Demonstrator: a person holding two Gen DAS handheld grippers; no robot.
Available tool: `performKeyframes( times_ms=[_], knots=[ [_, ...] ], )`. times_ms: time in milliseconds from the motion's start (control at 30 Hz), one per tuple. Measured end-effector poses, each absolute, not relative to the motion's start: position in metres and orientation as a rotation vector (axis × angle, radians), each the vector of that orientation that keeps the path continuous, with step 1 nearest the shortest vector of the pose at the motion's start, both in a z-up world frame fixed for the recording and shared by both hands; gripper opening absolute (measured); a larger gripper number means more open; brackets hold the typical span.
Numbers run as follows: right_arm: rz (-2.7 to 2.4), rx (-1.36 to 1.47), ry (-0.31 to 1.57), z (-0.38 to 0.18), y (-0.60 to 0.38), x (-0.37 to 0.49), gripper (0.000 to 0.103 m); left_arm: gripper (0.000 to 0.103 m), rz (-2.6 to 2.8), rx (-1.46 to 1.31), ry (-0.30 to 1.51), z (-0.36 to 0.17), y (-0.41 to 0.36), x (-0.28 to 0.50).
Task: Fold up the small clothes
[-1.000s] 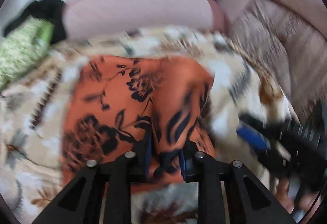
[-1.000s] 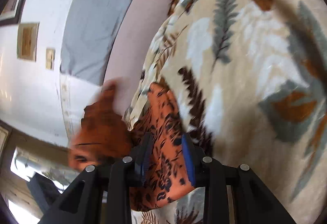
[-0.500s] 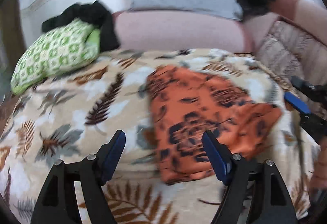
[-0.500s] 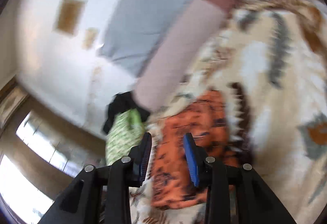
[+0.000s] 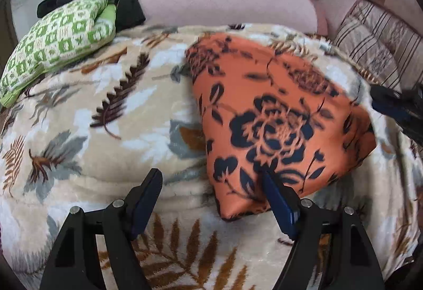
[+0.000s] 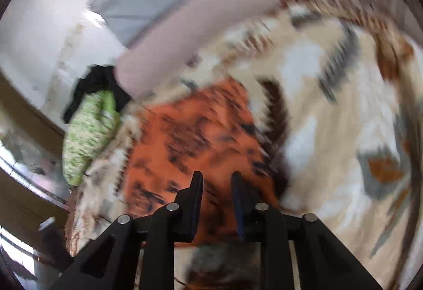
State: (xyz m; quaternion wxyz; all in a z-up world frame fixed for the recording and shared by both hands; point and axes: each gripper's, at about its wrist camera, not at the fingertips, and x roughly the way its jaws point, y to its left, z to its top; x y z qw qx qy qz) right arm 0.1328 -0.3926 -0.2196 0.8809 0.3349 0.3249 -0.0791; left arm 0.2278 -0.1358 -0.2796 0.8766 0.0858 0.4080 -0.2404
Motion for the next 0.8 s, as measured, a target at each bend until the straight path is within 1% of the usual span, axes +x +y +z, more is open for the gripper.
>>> performKeyframes(
  times_ms=[100, 200, 300, 333, 433, 533, 667, 800],
  knots=[
    [-0.145, 0.627, 0.685, -0.200, -0.383, 0.164, 0.025, 0.078, -0.524, 0.116, 0.815, -0.266, -0.127, 0.236],
    [-0.133, 0.619, 0.763, -0.201, -0.383, 0.216, 0.025, 0.078, -0.546, 0.046, 0.859, -0.269, -0.121, 0.247],
    [-0.171, 0.616, 0.883, -0.221, -0.385, 0.276, 0.025, 0.078, -0.530, 0.067, 0.915, -0.284, -0.128, 0.254],
    [-0.162, 0.621, 0.956, -0.236, -0.387, 0.300, 0.025, 0.078, -0.526, 0.087, 0.923, -0.288, -0.131, 0.255],
    [-0.171, 0.642, 1.078, -0.275, -0.396, 0.348, 0.025, 0.079, -0.530, 0.089, 0.968, -0.295, -0.137, 0.257],
    [-0.202, 0.655, 1.062, -0.268, -0.405, 0.364, 0.025, 0.079, -0.535, 0.073, 1.002, -0.297, -0.137, 0.257],
    [-0.094, 0.508, 1.000, -0.235, -0.384, 0.379, 0.025, 0.079, -0.537, 0.060, 1.011, -0.297, -0.137, 0.258],
    [0.126, 0.490, 1.034, -0.239, -0.348, 0.401, 0.025, 0.079, -0.536, 0.061, 1.011, -0.298, -0.138, 0.261]
  ],
)
